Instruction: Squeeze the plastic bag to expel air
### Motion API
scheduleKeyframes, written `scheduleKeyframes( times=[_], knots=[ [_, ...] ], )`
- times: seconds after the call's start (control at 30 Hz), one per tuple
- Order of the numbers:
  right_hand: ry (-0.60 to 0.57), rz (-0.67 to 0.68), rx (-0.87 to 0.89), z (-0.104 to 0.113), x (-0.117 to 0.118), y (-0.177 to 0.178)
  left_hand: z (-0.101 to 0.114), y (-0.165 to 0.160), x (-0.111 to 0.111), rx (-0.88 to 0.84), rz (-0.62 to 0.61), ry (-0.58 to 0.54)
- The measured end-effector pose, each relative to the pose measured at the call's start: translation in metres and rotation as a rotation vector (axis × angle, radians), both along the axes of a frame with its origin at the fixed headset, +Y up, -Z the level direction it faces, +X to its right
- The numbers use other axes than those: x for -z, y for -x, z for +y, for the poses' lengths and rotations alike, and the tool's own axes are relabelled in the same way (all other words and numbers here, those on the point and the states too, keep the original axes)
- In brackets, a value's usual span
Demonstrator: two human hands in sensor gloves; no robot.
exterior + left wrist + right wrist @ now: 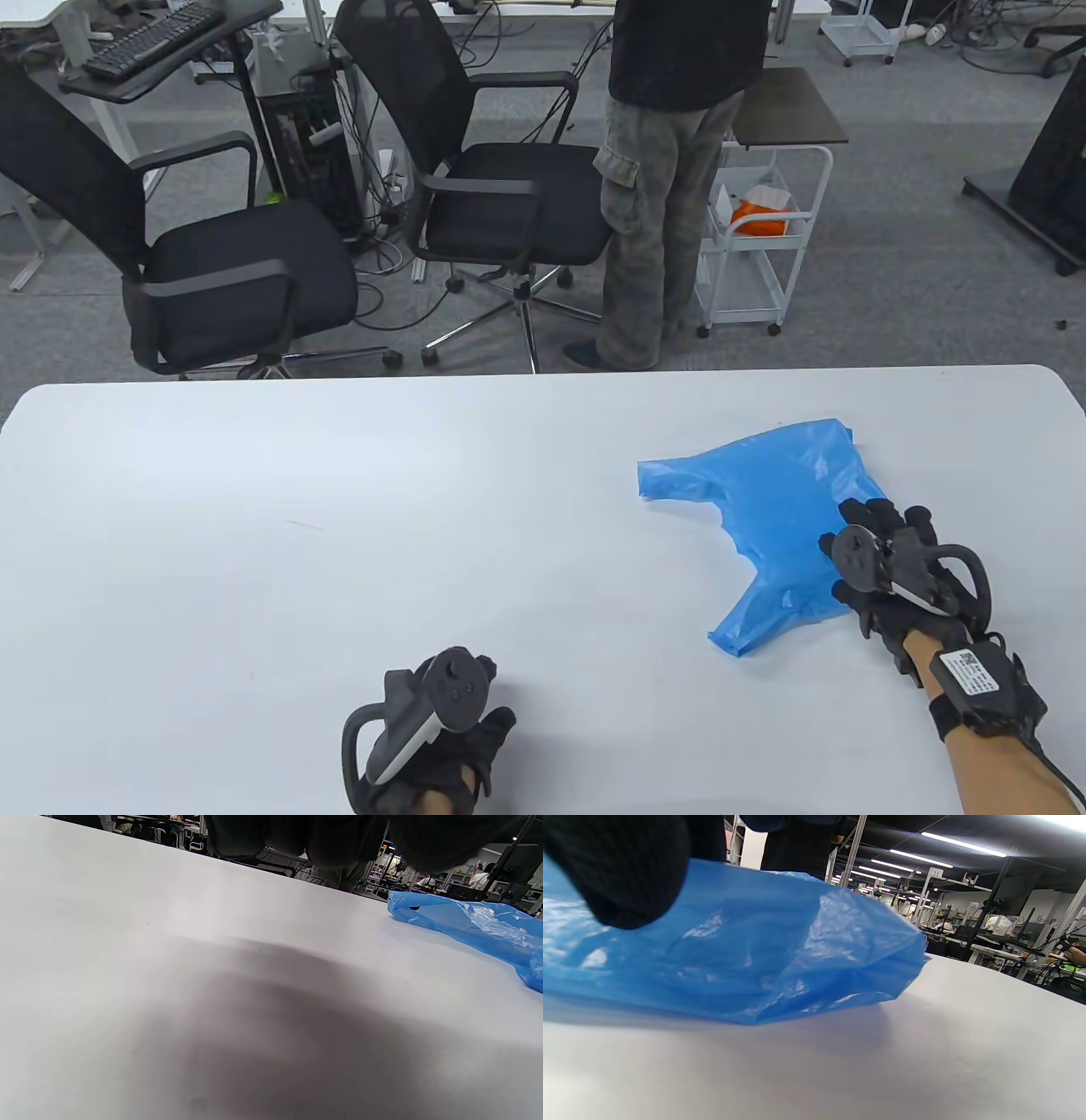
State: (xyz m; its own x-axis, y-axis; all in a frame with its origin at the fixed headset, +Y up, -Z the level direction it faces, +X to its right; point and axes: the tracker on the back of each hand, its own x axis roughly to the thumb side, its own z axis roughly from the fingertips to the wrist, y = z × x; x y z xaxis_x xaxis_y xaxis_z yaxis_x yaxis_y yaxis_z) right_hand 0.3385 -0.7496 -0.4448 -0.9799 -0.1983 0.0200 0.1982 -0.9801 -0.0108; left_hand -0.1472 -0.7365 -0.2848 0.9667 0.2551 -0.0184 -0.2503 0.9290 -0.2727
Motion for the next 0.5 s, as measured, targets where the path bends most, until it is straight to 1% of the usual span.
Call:
scheduleKeyframes(
  times=[0.1,0.17,0.27,0.4,0.5],
  knots=[
    [-0.045,0.017,-0.023,-0.008,0.003,0.006,0.000,-0.001,0.001,-0.002,-0.005,0.001],
    [-0.048,0.021,-0.026,-0.011,0.004,0.009,0.000,-0.001,0.002,-0.003,-0.005,-0.003],
    [-0.047,-0.002,0.020,-0.011,0.005,0.010,-0.001,-0.001,0.001,-0.008,-0.006,-0.004],
    [-0.068,-0.023,0.077,0.005,0.007,0.013,-0.001,-0.001,0.001,-0.011,-0.008,-0.008],
    [-0.084,-0.071,0.215,0.029,0.009,0.016,-0.001,-0.001,0.001,-0.011,-0.009,-0.017]
  ],
)
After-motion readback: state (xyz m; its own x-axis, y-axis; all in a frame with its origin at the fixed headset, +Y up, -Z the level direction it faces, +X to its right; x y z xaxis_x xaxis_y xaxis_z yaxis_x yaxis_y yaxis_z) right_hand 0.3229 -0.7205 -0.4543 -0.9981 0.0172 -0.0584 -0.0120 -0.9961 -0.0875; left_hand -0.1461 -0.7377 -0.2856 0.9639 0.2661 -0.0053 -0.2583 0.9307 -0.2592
